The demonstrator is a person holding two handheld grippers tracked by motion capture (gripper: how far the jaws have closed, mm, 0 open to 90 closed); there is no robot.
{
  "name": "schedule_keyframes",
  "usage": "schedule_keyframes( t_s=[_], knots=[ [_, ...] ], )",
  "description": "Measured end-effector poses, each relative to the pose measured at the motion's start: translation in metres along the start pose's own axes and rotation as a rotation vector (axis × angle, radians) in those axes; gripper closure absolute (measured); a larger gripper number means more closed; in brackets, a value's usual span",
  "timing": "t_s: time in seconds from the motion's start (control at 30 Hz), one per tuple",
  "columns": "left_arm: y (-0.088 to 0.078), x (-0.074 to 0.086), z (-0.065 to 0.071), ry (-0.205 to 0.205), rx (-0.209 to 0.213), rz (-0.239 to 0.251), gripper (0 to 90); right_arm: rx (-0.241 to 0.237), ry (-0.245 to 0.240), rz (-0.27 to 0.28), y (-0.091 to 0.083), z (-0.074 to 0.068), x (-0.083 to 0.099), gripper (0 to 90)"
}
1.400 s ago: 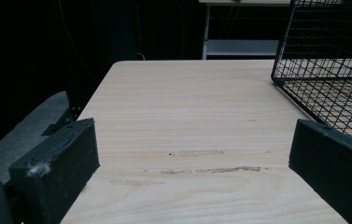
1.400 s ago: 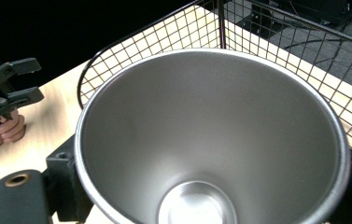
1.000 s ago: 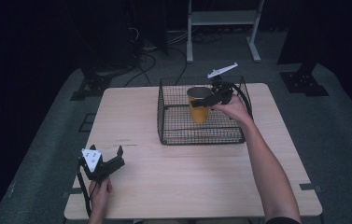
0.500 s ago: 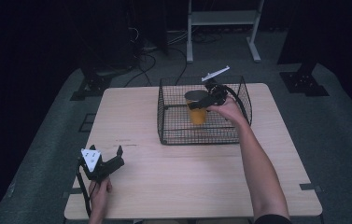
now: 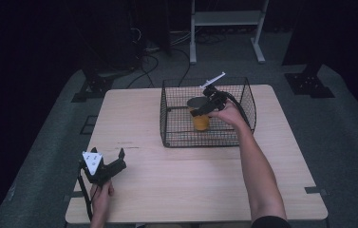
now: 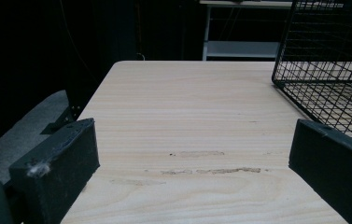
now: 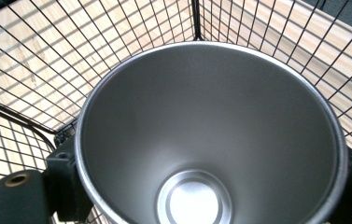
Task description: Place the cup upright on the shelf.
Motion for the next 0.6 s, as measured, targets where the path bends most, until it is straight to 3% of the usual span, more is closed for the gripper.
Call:
schedule_keyframes(
  t_s=[0.6],
  knots=[
    [-0.0002, -0.0001, 0.0003, 0.002, 0.000, 0.001, 0.8, 0.006, -0.047, -0.017, -0.0008, -0.0029, 0.0042, 11.1]
  ],
)
Point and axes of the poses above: each handheld gripper's, and its own axes: y roughly forward along the jaws, x roughly out of its underside, z roughly to its right, the point moved 10 cm from there along y, roughly forward along the jaws, and after that the axes turned 10 degrees about z, right-handed, at the moved point
